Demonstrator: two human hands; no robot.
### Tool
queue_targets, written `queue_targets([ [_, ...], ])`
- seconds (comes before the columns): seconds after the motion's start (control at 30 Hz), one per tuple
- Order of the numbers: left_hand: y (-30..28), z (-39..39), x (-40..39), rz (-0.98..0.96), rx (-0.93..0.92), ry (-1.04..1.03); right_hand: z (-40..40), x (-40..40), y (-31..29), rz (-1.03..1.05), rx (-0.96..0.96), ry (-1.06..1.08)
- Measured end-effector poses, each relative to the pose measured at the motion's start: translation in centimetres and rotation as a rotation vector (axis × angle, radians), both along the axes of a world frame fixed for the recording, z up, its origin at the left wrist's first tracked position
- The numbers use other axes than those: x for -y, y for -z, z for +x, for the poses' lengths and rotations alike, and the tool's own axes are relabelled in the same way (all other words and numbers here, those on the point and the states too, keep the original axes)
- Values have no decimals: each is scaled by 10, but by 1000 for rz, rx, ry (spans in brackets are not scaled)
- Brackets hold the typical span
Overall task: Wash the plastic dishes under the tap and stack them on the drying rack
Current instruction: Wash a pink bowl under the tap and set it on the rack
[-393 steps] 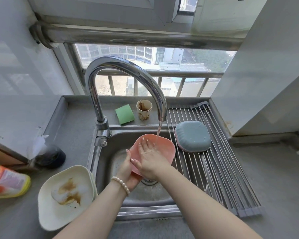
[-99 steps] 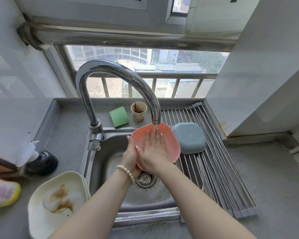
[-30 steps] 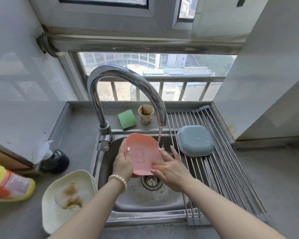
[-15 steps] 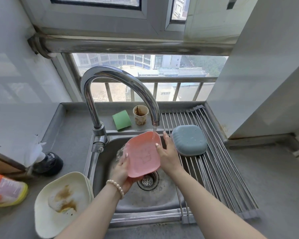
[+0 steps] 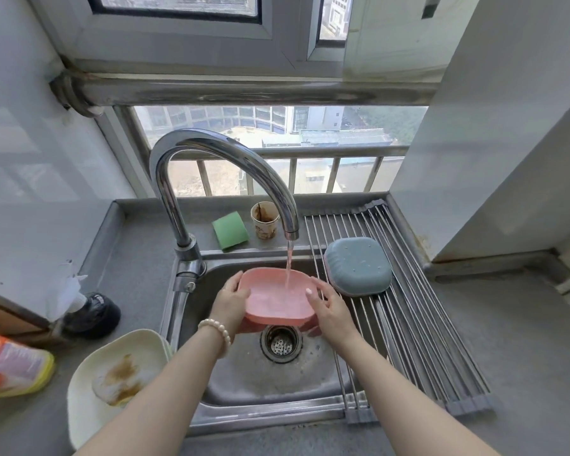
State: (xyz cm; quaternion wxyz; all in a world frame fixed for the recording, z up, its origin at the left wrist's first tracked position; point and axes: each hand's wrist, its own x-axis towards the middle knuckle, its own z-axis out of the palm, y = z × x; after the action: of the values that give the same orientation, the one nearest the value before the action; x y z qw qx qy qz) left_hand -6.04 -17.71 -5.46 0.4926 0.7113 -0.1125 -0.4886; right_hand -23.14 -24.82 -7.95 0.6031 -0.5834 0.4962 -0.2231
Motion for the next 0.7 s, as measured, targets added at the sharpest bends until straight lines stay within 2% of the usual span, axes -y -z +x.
queue_targets([
  [0.07,-1,0,-5,94,-172,9,-6,-2,-2,-7,4,-38],
  [0.1,0,0,-7,149,-201,44,-10,-2,-1,-12,2,-74],
  [0.27,7,-2,-19,277,-182,203,-24,3,5,-82,-147,-269],
  [0.47,8,-9,-31,260,-316,511,-42,14,-8,-168,-348,-147],
  [0.53,6,-18,-32,233,-275,594,-50,13,-12,-165,-505,-165],
  [0.6,3,-28,-31,195,-154,674,-57,11,-11,-156,-664,-168],
  [0.7,-4,-45,-20,169,13,721,-64,13,-1,-99,-747,-102],
])
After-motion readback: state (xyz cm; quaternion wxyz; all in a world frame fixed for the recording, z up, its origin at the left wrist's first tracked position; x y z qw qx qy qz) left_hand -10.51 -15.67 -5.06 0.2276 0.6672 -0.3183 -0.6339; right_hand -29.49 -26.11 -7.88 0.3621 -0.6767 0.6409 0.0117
